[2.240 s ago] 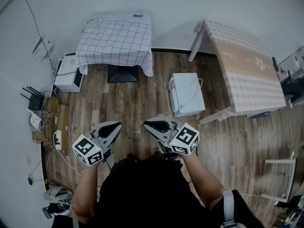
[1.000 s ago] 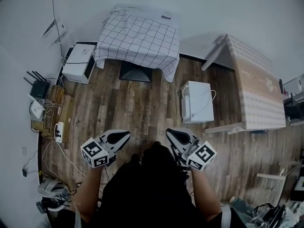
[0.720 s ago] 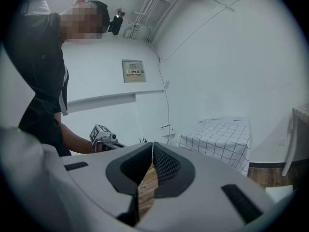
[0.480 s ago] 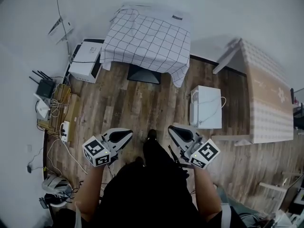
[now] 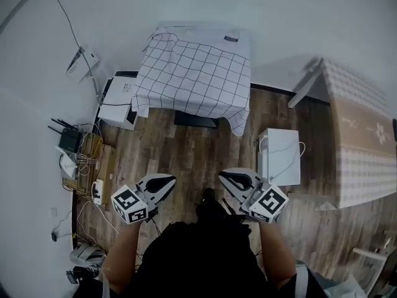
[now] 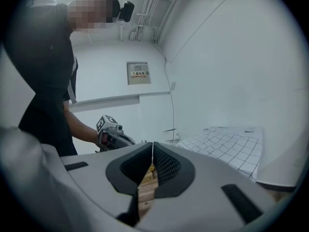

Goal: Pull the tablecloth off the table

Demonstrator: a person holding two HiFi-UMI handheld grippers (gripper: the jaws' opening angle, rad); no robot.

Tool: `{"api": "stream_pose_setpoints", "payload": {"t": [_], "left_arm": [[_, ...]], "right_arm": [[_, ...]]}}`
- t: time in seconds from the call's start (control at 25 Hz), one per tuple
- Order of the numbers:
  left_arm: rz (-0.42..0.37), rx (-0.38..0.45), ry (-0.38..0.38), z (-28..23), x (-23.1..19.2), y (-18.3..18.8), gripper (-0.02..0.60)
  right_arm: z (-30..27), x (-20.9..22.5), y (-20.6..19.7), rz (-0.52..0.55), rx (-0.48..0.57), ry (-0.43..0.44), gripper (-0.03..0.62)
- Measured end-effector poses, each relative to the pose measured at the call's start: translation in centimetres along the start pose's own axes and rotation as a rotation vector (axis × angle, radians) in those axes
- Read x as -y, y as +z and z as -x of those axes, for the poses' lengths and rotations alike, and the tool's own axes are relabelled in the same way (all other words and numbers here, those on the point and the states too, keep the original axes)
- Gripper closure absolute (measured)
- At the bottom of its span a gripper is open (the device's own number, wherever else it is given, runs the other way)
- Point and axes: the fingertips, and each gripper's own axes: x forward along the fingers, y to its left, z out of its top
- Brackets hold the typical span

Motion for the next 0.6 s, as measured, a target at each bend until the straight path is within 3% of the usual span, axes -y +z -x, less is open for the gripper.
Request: {"api": "stream_pose_setpoints", "payload": {"t": [0.16,0.6], "left_arm": [[-0.020,-0.016,0.031,-1.7,-2.2,2.9,0.574],[-0.022,0.017,0.105,-4.6,-6.3,8.1,0.574]], "right_arm": [[-1.2,2.7,1.4,0.065,-0.029,0.047,0.574],[-4.3,8.5,2.8,0.051,-0.008,0.149,0.574]]}}
